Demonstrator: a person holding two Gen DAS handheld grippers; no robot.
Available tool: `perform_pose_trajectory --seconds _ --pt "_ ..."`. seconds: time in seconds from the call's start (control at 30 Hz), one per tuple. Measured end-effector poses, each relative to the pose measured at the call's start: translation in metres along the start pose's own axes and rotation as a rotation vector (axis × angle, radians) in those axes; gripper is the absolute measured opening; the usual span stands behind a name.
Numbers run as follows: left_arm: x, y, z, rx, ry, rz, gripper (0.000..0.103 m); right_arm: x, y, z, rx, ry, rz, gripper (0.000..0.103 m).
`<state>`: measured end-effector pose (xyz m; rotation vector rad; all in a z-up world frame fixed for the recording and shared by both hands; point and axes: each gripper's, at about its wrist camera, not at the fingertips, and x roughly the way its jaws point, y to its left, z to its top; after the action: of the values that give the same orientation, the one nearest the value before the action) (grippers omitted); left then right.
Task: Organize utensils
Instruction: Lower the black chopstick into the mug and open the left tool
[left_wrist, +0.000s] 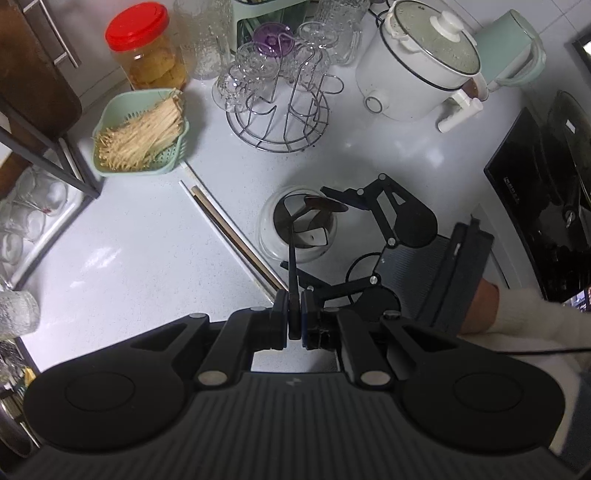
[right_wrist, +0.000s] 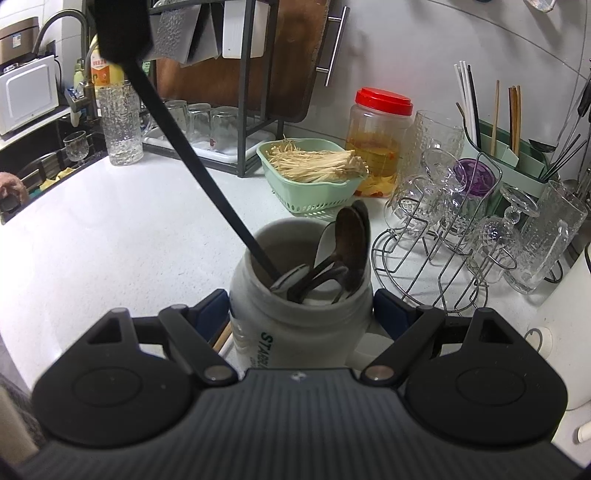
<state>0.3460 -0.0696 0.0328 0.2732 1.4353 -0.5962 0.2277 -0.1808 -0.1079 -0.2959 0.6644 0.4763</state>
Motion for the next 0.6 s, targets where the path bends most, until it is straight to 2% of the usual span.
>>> perform_pose_trajectory --seconds 0.1,0.23,0.47,0.53,0.6 --pt "0.009 0.001 0.002 0.012 -0.002 0.002 0.007 0.0 0.001 0.0 0.003 -0.001 -0.006 0.088" --pt "0.02 0.006 0.007 -0.018 0.002 -0.02 0.008 0.0 0.002 0.0 0.009 -0.001 -0.014 0.088" --pt "0.017 0.004 0.008 0.011 -0.03 -0.008 0.008 0.001 0.003 0.002 0.011 0.012 -0.02 0.088" --pt "0.015 0.006 0.006 0.01 -0.035 0.0 0.012 0.001 0.003 0.002 0.02 0.01 -0.022 0.088" --pt "0.011 0.009 0.002 0.005 -0.054 0.002 0.032 0.001 0.003 0.002 0.028 0.009 -0.026 0.088"
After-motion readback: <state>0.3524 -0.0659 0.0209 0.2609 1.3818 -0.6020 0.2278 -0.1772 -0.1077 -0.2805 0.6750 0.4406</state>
